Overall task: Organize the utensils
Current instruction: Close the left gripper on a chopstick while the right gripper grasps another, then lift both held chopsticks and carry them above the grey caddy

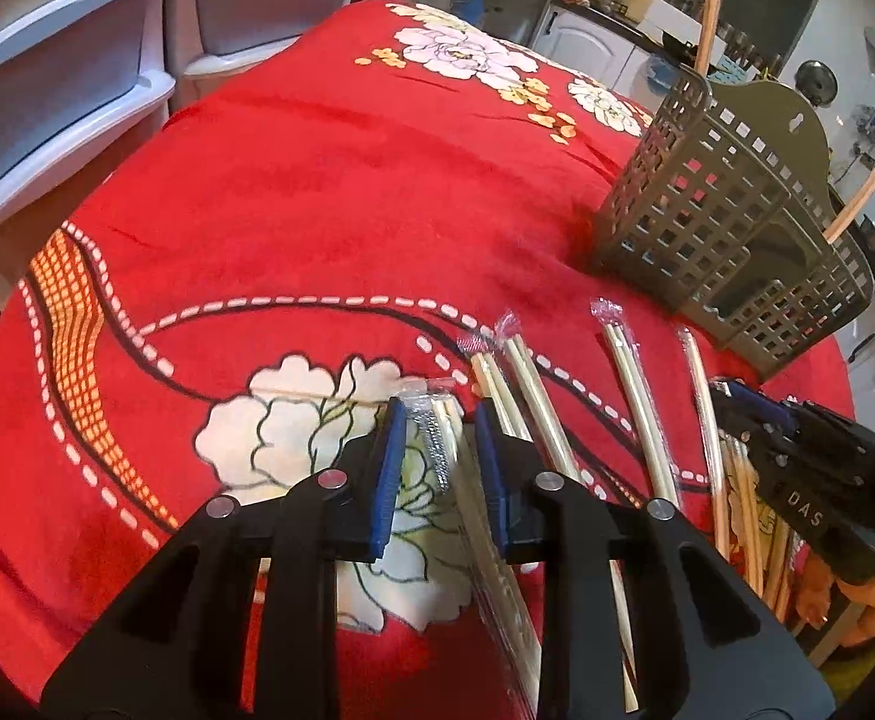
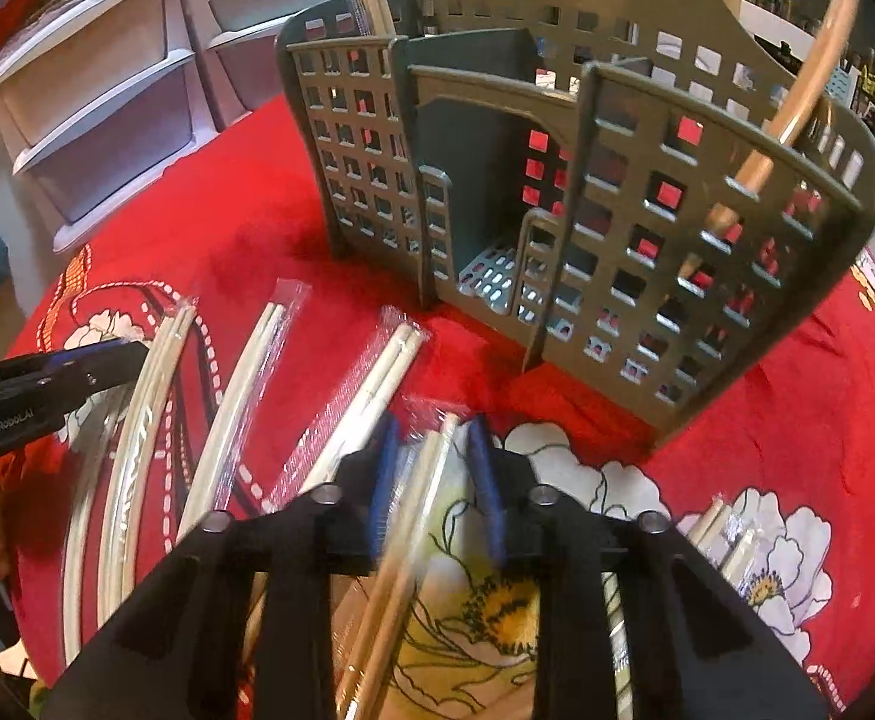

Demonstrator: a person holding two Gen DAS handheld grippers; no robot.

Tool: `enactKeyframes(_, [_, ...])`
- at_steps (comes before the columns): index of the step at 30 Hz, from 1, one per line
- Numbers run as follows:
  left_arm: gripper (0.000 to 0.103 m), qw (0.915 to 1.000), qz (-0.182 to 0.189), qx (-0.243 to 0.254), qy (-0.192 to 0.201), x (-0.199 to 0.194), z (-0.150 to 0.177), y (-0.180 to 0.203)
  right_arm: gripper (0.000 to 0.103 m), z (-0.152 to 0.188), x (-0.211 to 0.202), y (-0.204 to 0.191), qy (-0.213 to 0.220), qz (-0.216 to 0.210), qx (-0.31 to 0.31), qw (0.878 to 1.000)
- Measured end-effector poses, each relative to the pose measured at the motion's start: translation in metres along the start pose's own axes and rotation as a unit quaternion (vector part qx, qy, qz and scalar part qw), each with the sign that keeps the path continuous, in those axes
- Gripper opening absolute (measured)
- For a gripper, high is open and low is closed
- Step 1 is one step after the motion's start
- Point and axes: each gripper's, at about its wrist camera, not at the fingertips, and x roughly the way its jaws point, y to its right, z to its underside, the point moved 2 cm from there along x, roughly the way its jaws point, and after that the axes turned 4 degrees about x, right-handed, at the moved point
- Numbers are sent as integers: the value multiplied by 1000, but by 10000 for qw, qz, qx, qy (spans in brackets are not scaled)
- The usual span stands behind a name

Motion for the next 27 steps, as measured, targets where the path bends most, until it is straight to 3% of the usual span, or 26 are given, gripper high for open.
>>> enactKeyframes(3, [5,10000,-28,39,23,1,-3,0,9,-5,-1,-1,31,-169,100,9998])
enactKeyframes(7, [3,9999,60,10,87,-4,-7,-2,8,-11,-11,-1,196,-386,229,9988])
enactKeyframes(17, [1,9966,210,230,764,-56,-31,6,7,-32,-60,-16,834,-977,267,9914])
enactKeyframes(27, [1,9898,342,363,1338,-105,-50,16,6,-41,-124,-32,1681,-993,-81,9807])
